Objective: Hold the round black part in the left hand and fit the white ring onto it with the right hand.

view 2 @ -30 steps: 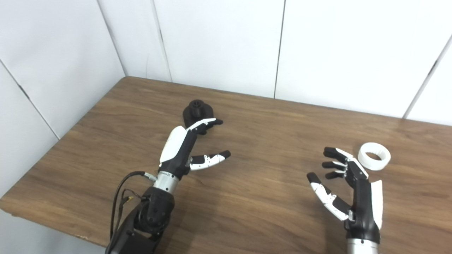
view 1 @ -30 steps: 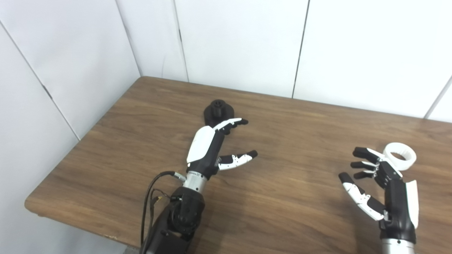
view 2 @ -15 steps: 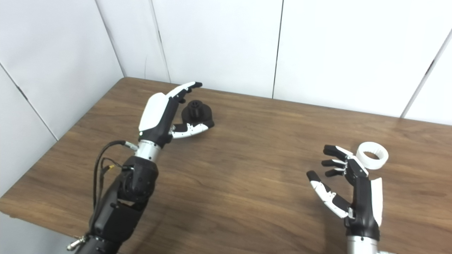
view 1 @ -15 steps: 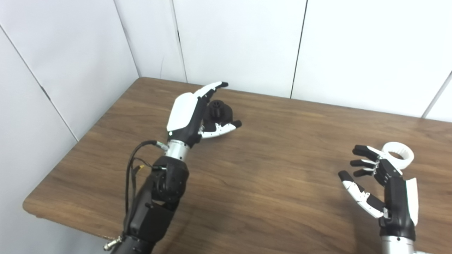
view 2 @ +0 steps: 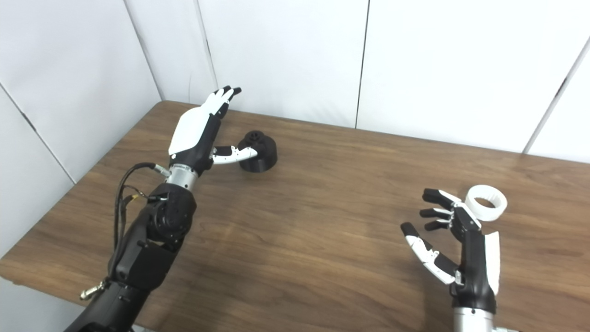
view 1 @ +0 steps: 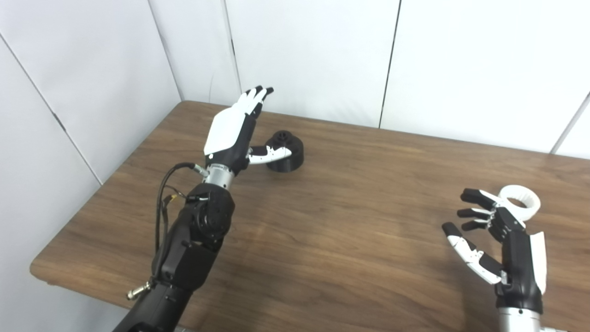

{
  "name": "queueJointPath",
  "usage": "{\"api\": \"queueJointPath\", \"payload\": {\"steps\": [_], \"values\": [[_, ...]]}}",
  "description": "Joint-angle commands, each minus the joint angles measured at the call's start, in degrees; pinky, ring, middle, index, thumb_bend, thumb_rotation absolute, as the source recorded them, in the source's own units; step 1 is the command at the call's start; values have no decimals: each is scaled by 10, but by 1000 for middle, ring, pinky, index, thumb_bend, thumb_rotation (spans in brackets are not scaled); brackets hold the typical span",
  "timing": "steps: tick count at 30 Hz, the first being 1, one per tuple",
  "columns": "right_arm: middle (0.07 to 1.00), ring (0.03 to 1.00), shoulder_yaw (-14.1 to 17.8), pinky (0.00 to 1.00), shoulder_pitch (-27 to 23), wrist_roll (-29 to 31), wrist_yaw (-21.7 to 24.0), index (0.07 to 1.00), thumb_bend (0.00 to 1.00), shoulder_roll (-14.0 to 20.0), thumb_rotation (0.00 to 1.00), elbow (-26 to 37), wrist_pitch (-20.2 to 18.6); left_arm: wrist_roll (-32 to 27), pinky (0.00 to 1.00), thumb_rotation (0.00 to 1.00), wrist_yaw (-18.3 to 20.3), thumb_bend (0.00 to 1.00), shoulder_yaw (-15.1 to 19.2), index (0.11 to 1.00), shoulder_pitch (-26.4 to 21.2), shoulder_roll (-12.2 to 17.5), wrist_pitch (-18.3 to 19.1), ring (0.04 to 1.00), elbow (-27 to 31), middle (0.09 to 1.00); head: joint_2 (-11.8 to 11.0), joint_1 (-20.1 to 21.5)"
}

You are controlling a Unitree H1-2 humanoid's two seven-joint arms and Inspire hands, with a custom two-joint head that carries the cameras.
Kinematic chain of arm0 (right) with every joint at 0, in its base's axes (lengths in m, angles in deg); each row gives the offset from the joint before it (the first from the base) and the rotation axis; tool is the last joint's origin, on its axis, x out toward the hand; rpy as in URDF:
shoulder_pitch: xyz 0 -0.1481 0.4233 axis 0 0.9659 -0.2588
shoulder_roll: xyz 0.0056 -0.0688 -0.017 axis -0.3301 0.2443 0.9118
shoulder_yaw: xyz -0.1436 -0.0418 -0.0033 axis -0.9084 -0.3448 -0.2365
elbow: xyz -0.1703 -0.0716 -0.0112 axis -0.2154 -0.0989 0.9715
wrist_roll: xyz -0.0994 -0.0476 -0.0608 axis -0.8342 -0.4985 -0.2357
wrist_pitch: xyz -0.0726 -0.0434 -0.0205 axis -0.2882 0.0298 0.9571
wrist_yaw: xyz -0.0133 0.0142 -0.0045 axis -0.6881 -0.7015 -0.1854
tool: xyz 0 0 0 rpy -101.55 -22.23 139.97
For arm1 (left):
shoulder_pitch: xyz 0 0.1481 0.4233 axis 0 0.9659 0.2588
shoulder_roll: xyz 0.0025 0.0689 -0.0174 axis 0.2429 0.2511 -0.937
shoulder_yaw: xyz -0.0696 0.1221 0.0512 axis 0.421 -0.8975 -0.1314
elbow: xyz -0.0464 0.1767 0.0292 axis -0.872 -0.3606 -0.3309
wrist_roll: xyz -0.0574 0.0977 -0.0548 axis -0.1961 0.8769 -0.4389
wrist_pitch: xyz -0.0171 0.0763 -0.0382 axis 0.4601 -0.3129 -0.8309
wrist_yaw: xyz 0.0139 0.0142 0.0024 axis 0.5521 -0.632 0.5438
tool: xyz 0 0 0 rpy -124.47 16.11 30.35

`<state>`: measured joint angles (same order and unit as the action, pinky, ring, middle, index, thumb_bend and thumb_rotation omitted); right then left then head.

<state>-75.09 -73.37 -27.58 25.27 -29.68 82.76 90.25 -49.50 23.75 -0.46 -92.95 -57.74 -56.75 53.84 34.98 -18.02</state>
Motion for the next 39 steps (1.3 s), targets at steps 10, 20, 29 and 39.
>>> {"api": "queueJointPath", "payload": {"steps": [10,20,29,39], "values": [[704,598,7,474,26,0,2,707,605,6,265,-16,3,30,947,537,21,938,-39,971,-68,49,16,1000,-48,1000,5,3],[700,592,8,469,34,-3,6,708,599,4,258,-1,-5,43,948,565,22,1000,-72,933,-94,58,30,1000,-130,1000,10,9],[698,591,12,470,38,-6,5,706,611,6,294,2,-5,64,974,596,22,1000,-97,952,-101,62,55,1000,-164,1000,13,7],[697,588,12,473,41,-10,9,705,609,9,306,5,-10,62,1000,589,11,1000,-99,974,-108,65,64,1000,-195,1000,12,6]]}}
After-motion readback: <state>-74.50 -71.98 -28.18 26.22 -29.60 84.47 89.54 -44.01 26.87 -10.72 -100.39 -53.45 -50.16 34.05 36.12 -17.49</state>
